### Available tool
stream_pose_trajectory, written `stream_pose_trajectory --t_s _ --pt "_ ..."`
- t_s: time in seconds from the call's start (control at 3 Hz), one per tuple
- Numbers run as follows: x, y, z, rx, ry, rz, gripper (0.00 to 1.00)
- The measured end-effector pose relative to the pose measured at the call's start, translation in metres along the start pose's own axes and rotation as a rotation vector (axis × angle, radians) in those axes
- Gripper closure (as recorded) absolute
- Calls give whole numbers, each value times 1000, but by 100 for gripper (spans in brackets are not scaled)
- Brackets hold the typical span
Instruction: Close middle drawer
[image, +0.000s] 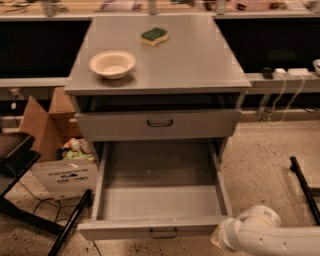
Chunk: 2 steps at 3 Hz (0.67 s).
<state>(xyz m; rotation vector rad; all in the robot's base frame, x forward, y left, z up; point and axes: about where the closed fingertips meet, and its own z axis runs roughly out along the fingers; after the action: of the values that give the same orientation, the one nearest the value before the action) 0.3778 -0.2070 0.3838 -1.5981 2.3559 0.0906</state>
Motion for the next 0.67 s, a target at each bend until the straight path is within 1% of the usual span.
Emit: stream_pose_trajectory --t_s 0.33,0.67 --pt "-4 -10 10 22 -39 35 100" --pt "-12 -21 19 48 -79 50 100"
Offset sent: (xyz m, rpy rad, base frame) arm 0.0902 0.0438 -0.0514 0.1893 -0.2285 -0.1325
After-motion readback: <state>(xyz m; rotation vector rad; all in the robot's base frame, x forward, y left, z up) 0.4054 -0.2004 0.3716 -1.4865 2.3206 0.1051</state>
